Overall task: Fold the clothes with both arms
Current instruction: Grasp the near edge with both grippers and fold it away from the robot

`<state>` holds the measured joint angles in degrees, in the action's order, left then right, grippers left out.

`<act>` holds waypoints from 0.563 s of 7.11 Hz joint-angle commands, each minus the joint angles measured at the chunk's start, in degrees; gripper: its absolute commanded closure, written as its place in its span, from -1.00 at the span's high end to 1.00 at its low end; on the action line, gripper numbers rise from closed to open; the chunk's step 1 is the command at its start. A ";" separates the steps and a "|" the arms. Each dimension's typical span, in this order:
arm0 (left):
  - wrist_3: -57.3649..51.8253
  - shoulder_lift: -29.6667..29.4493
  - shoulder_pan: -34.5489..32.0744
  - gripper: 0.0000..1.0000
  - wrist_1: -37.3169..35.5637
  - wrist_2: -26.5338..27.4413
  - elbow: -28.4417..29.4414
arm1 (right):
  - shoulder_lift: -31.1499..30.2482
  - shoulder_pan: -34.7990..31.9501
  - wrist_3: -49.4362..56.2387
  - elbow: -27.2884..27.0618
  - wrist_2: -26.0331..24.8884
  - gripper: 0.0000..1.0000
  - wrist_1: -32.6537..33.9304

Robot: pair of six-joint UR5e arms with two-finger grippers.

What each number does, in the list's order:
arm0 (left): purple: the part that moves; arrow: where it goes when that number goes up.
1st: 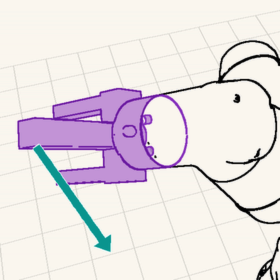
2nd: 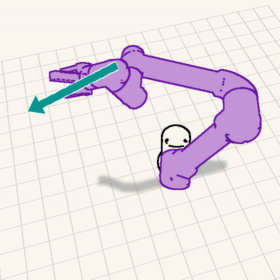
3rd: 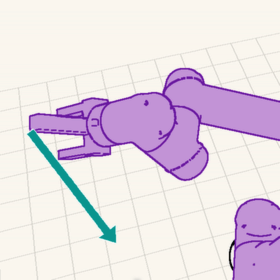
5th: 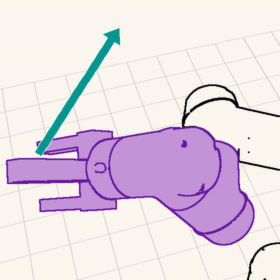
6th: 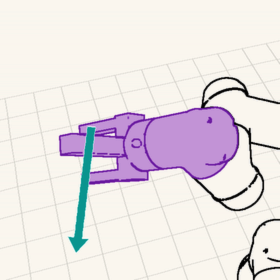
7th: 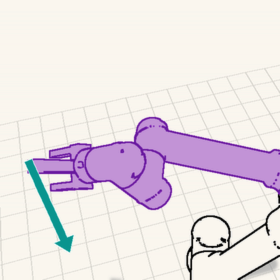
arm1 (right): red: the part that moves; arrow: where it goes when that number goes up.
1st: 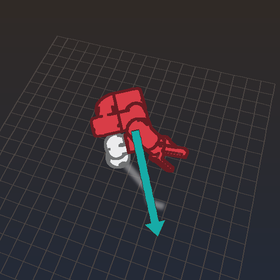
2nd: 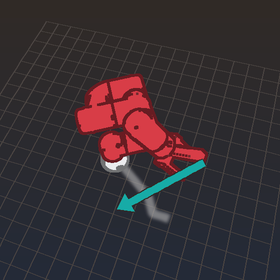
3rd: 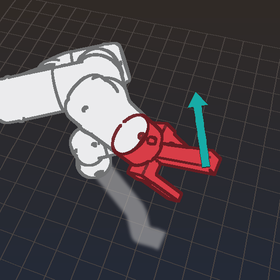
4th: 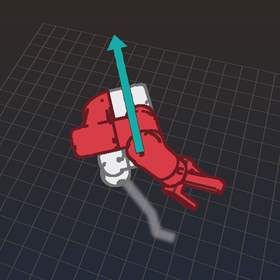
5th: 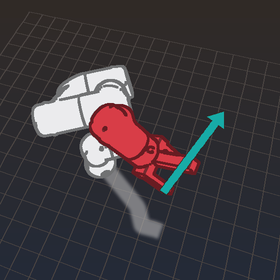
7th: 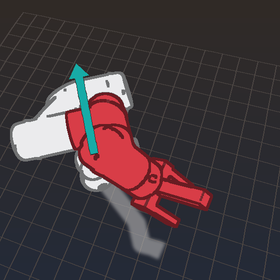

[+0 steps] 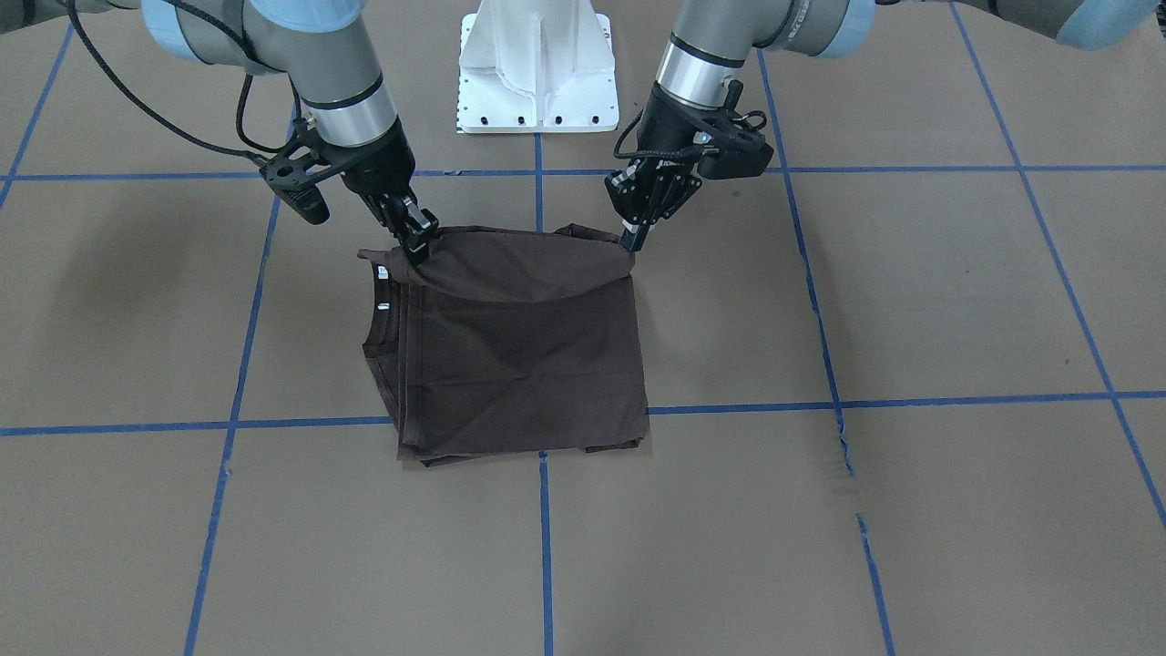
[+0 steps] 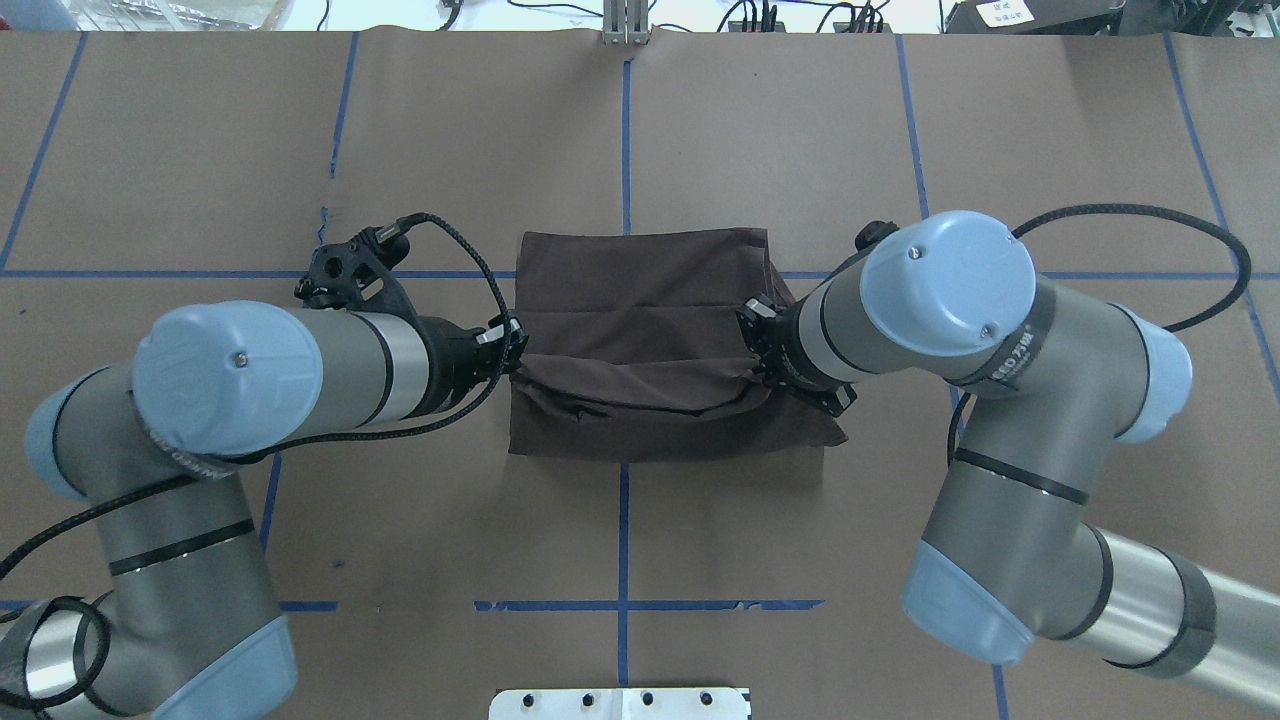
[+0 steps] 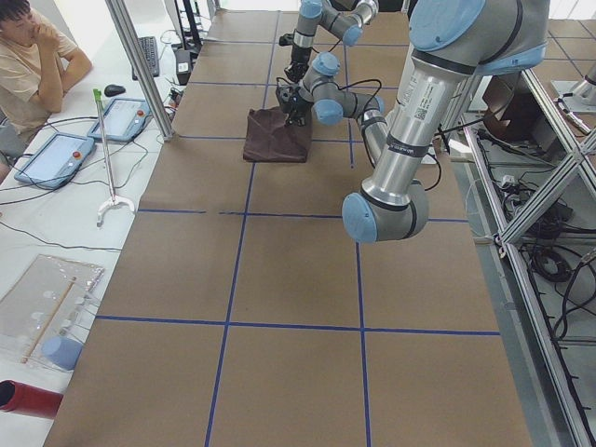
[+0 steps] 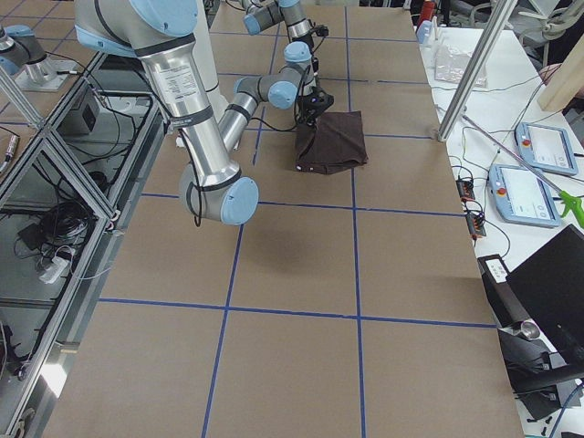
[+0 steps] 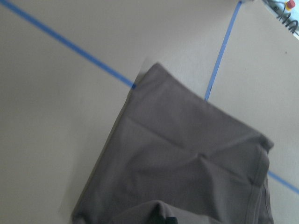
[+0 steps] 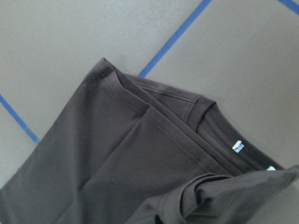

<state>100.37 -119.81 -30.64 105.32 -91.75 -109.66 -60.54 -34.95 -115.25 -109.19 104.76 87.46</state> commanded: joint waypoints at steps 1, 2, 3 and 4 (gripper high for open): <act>-2.37 -1.83 -2.57 -1.00 5.83 0.08 6.97 | 2.87 -2.66 0.29 7.73 1.67 -1.00 -5.35; -3.85 -2.61 -3.37 -1.00 7.95 0.17 9.70 | 3.58 -3.63 1.60 10.20 2.55 -1.00 -5.98; -4.91 -4.36 -4.16 -1.00 10.23 0.26 14.68 | 5.93 -4.68 5.26 16.23 3.77 -1.00 -7.99; -6.49 -7.25 -5.47 -1.00 15.04 0.52 22.83 | 9.70 -7.30 6.35 24.81 6.66 -1.00 -12.53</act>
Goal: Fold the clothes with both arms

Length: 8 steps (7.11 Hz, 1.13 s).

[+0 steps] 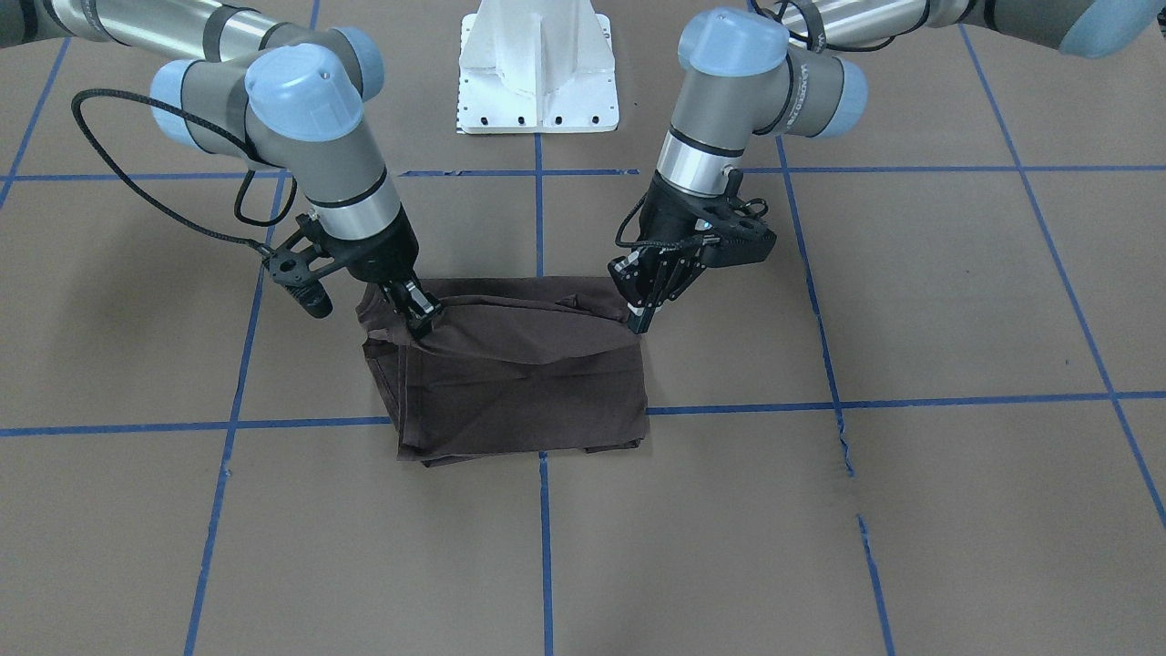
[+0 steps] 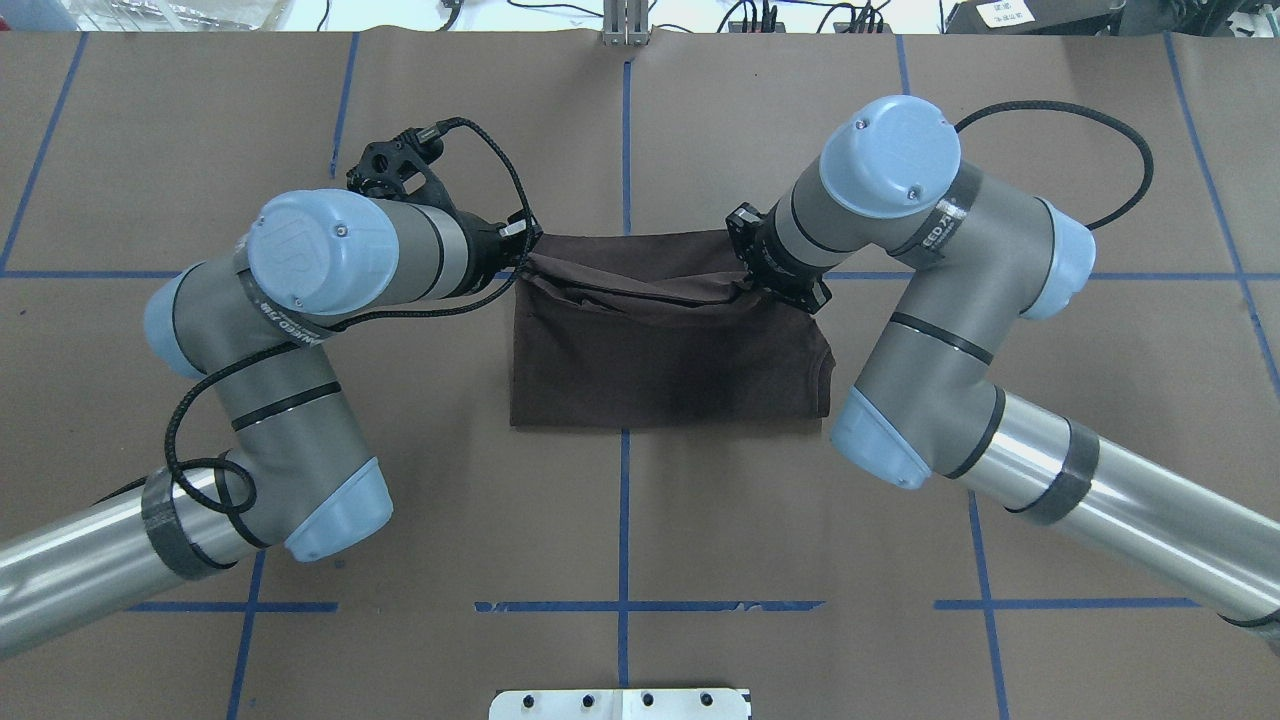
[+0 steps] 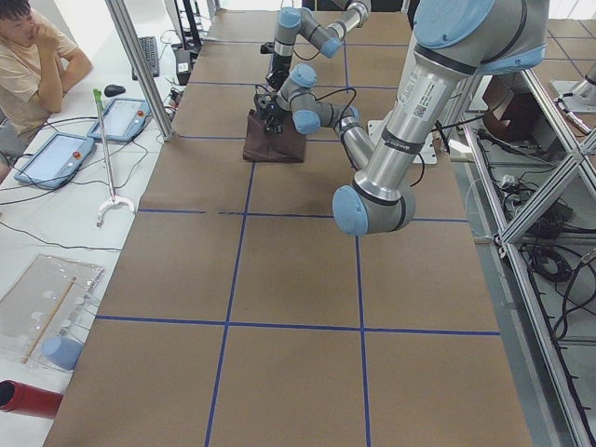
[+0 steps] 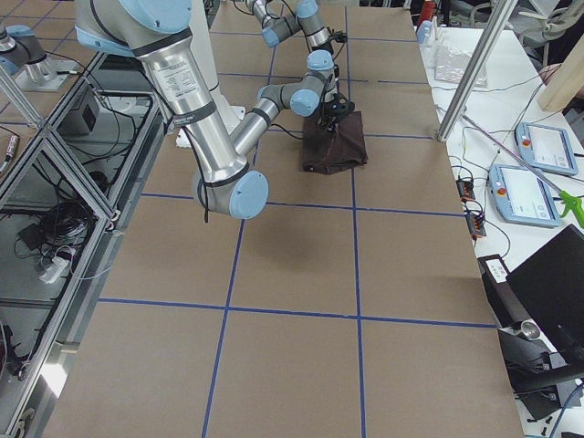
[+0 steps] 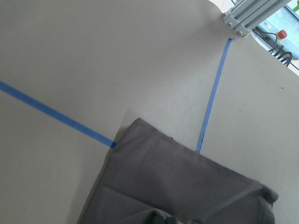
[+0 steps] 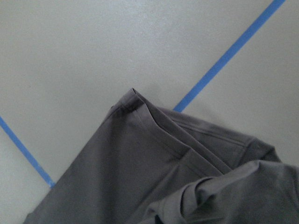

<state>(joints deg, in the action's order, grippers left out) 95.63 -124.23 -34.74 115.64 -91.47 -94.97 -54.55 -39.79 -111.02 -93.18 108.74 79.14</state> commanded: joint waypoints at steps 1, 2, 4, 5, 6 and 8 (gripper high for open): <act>-3.76 -6.95 -4.43 -0.78 10.34 0.24 18.14 | 7.23 -4.92 8.57 19.24 5.40 0.07 -10.44; -10.48 -9.25 -8.64 0.60 11.87 0.24 24.15 | 14.05 -7.38 13.42 32.57 5.69 0.99 -16.77; -11.96 -8.14 -10.79 1.00 14.43 -0.37 22.47 | 13.52 -14.24 24.32 33.59 13.83 1.00 -17.36; -11.96 -7.96 -10.79 1.00 14.09 -0.37 21.33 | 12.55 -14.52 24.88 32.28 13.86 1.00 -17.36; -12.04 -5.26 -10.79 1.00 14.43 -0.90 18.62 | 10.88 -14.53 24.98 30.27 14.04 1.00 -17.10; -30.90 5.35 -14.63 1.00 14.44 -9.21 8.63 | 0.82 -18.10 30.81 21.08 14.74 1.00 -17.10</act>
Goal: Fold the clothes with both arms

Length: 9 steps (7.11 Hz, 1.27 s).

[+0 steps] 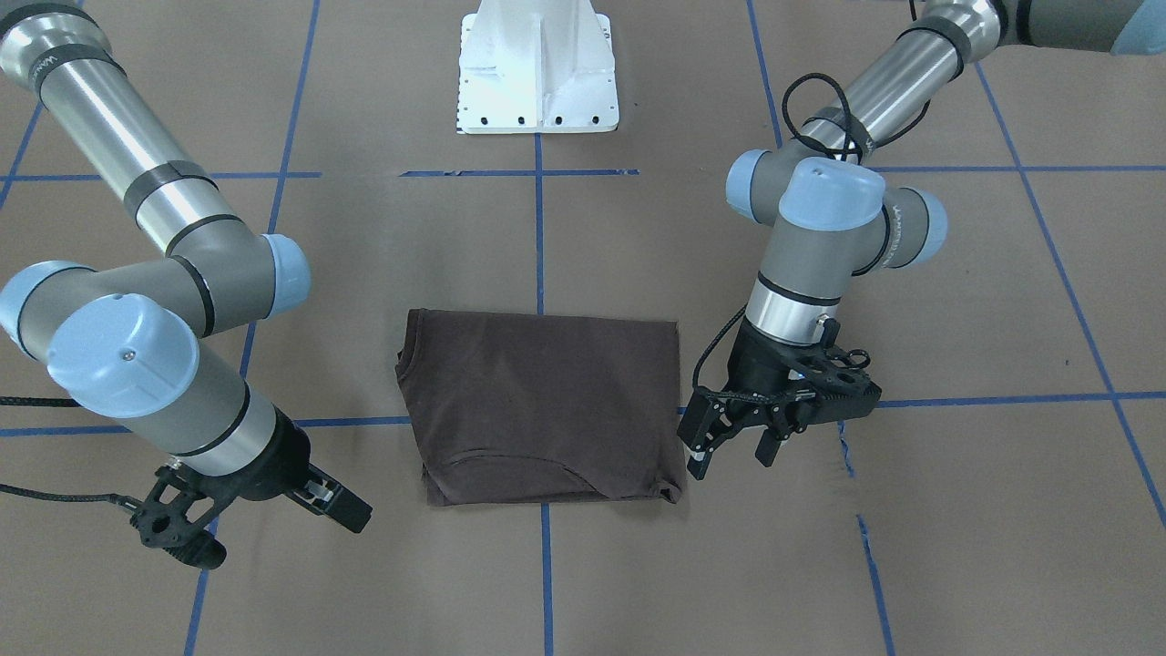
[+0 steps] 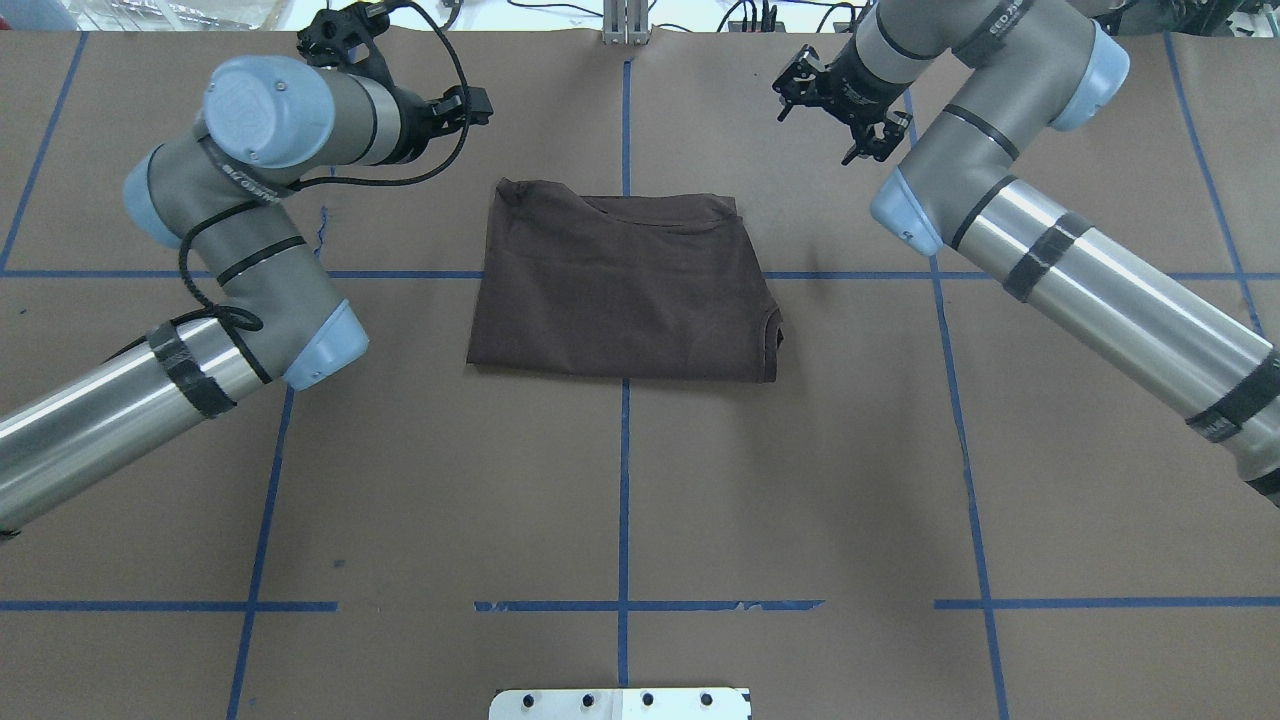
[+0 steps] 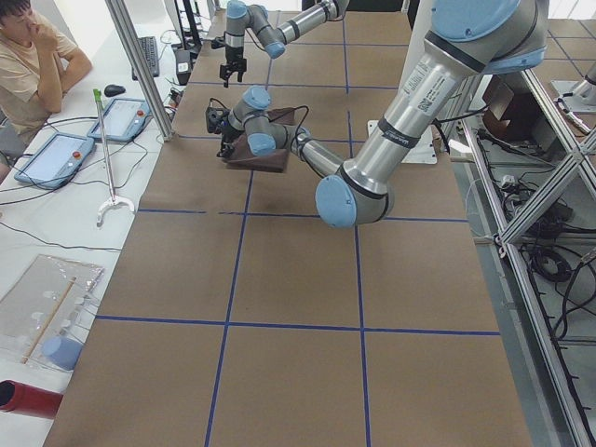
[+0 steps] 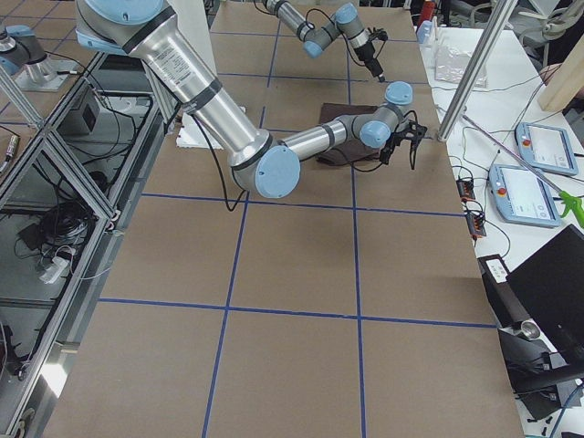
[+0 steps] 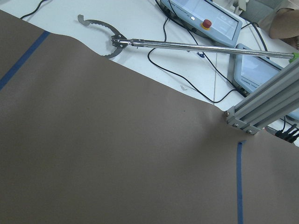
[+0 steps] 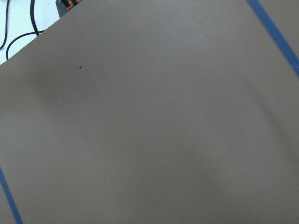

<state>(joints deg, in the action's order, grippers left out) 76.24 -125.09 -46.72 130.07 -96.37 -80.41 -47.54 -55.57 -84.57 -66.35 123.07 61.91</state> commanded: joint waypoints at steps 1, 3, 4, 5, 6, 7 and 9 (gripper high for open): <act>-20.95 12.70 -6.41 1.00 0.09 -8.62 -10.08 | -12.43 -5.83 14.59 -9.64 0.59 1.00 0.22; -45.69 20.46 -23.40 1.00 -0.87 -27.46 -11.00 | -18.35 -15.30 31.58 -10.90 6.35 1.00 1.01; -58.18 23.37 -34.03 1.00 -3.40 -36.96 -10.13 | -21.69 -20.75 41.32 -10.82 11.35 1.00 1.19; -65.70 24.88 -40.05 1.00 -13.00 -40.88 -10.38 | -25.72 -23.33 47.68 -11.43 12.01 1.00 2.32; -71.96 25.33 -42.64 1.00 -23.53 -40.92 -10.90 | -29.77 -26.83 55.22 -12.31 12.02 1.00 3.03; -72.54 25.85 -43.53 1.00 -32.51 -40.83 -12.56 | -31.64 -29.57 59.48 -13.01 12.10 1.00 5.82; -80.65 39.15 -43.89 1.00 -35.16 -40.74 -19.77 | -34.46 -32.57 69.66 -15.83 11.67 1.00 13.90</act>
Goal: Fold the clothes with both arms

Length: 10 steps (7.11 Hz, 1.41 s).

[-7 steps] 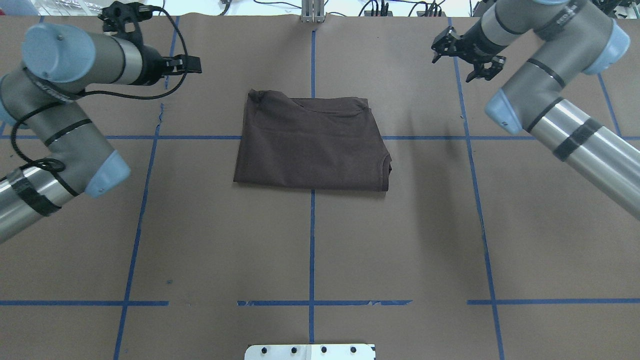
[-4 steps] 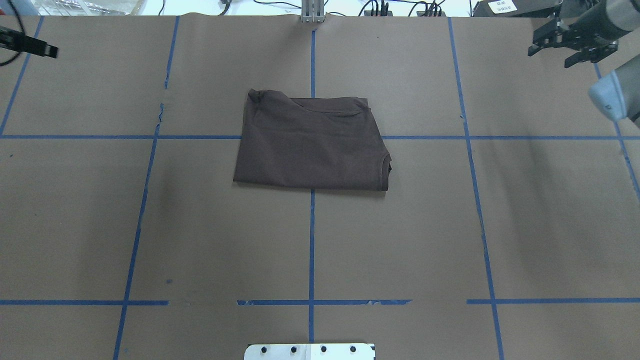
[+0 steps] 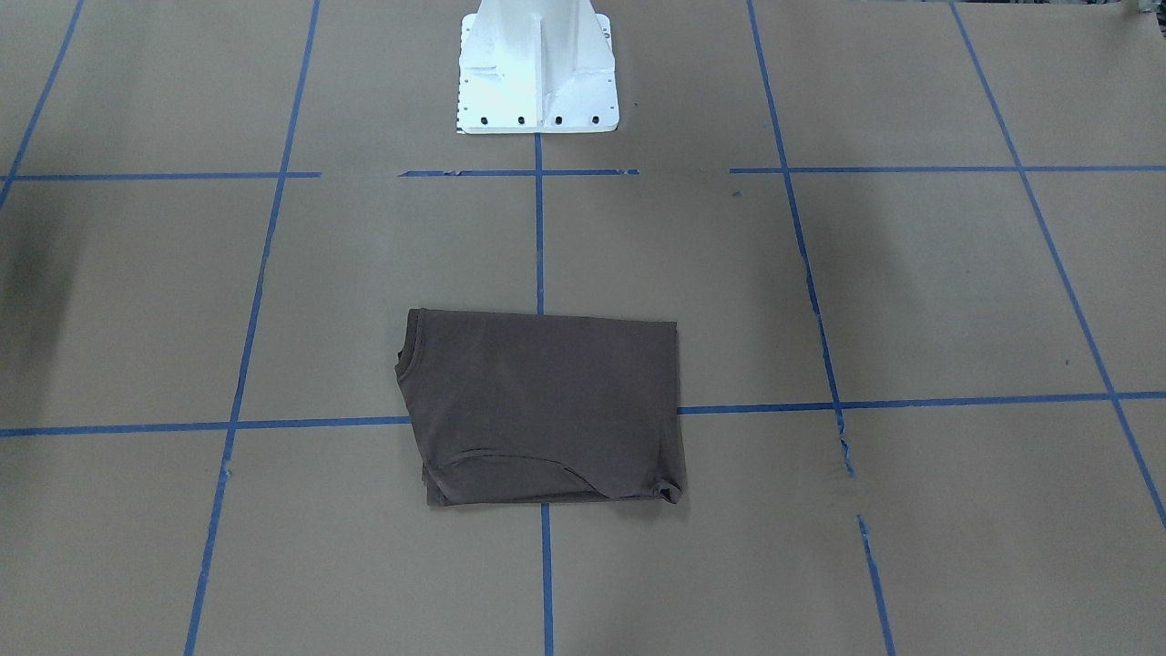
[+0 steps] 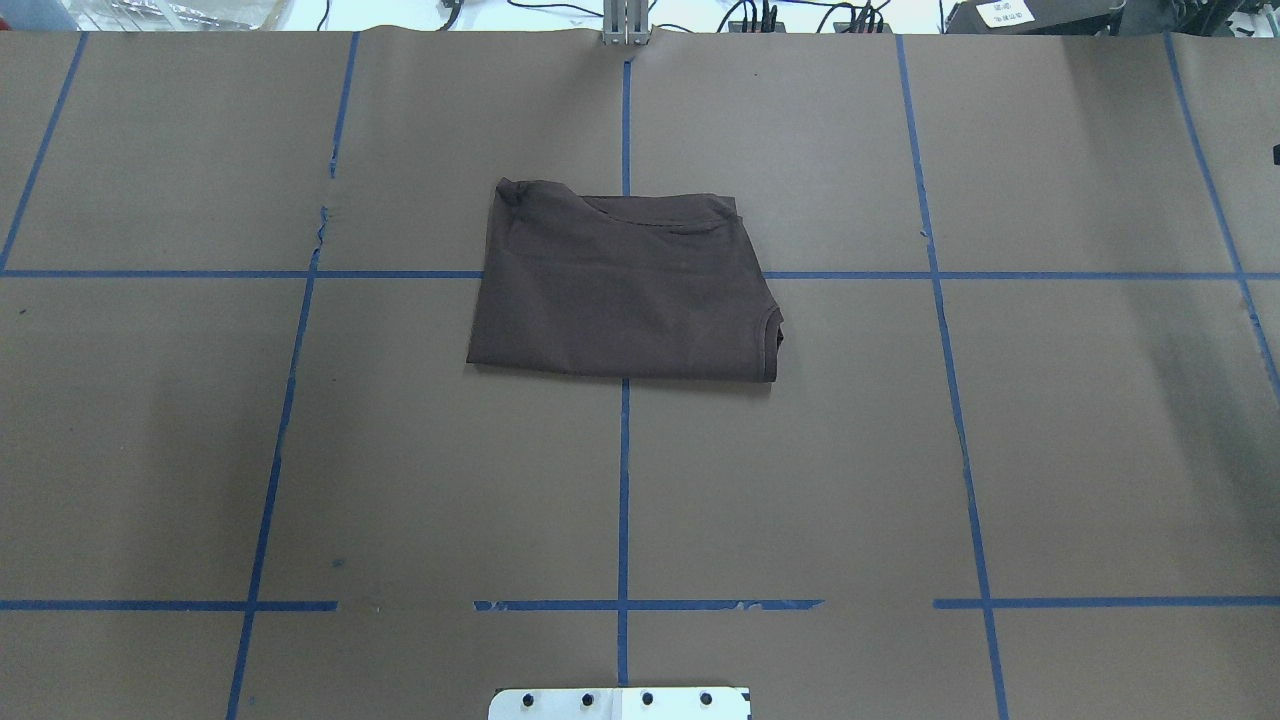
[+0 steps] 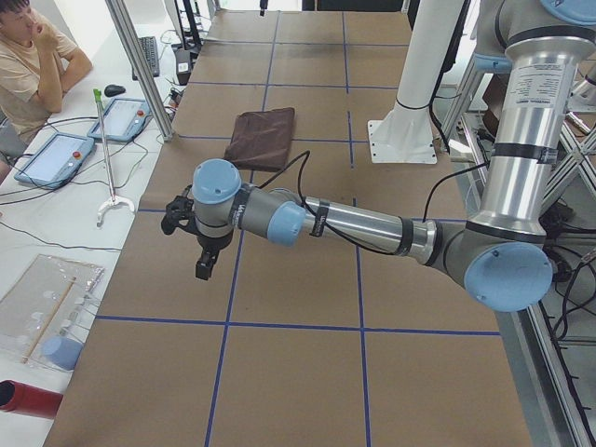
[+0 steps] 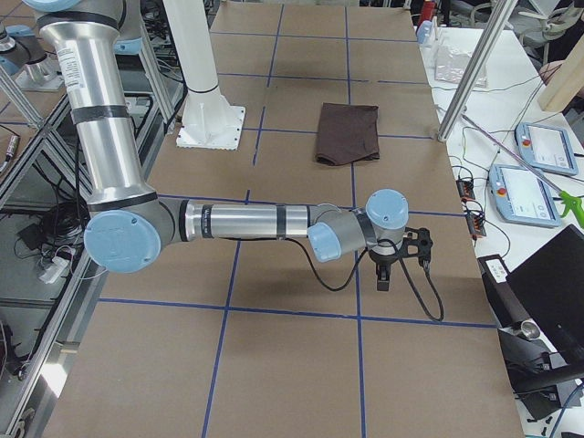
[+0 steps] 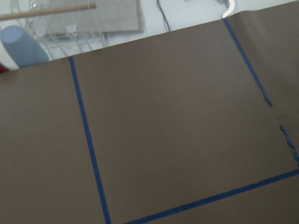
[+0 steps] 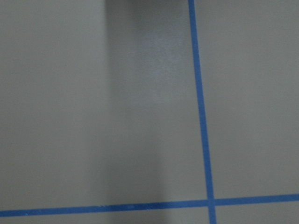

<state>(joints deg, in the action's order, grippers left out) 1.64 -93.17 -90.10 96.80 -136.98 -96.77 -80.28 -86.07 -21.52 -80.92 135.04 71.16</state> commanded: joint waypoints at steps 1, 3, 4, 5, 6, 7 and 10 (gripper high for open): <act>-6.38 8.52 -0.60 1.00 -1.88 0.39 -3.95 | -3.20 -2.00 8.32 -1.35 -1.00 1.00 5.56; -6.38 10.91 -0.16 1.00 -1.09 1.54 -2.65 | -5.66 -1.65 8.43 -4.15 -0.92 1.00 5.83; -6.30 10.91 -0.16 1.00 -1.09 1.54 -2.46 | -5.68 1.31 8.43 -6.51 -0.48 1.00 8.01; -6.38 10.91 -0.16 1.00 -1.09 1.63 -2.38 | -5.42 1.69 9.21 -9.49 -0.74 1.00 14.47; -6.38 10.64 -0.07 1.00 -1.09 1.72 -1.68 | -5.33 2.65 11.39 -10.57 -1.00 1.00 18.01; -6.38 8.90 -0.07 1.00 -1.35 3.02 -2.02 | -5.33 2.31 12.81 -10.92 -0.74 1.00 18.22; -6.73 9.07 -0.07 1.00 -7.12 2.95 -6.41 | -5.41 3.01 15.70 -11.72 -0.39 1.00 20.95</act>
<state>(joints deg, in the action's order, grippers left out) -4.92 -83.82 -90.23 92.72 -133.84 -101.69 -85.59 -82.95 -7.75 -92.53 134.60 91.22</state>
